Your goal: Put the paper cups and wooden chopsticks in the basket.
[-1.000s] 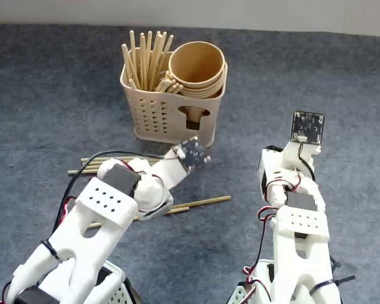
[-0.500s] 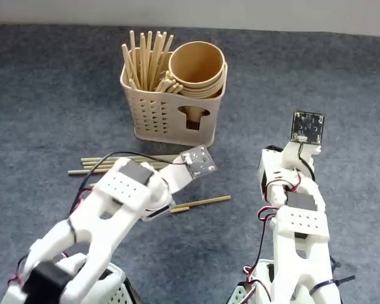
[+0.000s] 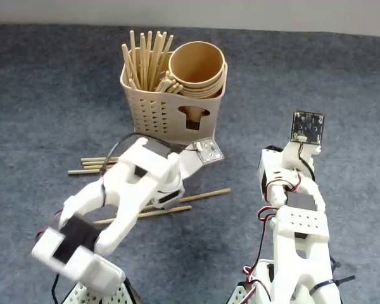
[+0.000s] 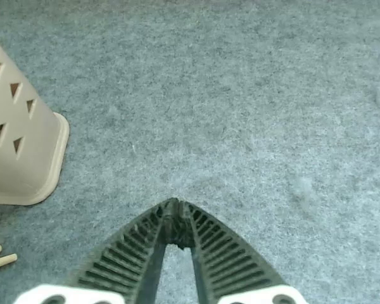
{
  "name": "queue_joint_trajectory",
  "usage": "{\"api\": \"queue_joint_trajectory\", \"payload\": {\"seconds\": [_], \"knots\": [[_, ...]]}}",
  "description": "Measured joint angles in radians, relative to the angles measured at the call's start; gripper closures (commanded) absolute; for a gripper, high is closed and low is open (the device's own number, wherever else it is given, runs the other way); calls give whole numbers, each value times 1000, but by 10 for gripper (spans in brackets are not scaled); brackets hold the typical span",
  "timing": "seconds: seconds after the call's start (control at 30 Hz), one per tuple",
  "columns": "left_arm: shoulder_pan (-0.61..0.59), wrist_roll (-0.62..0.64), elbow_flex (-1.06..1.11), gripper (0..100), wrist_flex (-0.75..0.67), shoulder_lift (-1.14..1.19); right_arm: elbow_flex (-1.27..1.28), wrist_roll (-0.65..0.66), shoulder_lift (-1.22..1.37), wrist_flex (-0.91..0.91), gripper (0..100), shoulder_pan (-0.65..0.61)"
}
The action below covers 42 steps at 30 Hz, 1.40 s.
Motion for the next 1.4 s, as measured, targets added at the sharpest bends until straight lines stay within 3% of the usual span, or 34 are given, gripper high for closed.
{"api": "queue_joint_trajectory", "payload": {"seconds": [0.33, 0.67, 1.13, 1.4], "knots": [[12, -2, -64, 998, 44, 89, 0, 0, 0, 0, 988, 0], [12, -2, -52, 995, 46, 74, 0, 0, 0, 0, 988, 0], [3, 89, 209, 995, 43, -459, 0, 0, 0, 0, 988, 0], [0, 172, 235, 995, 38, -732, 0, 0, 0, 0, 988, 0]]}}
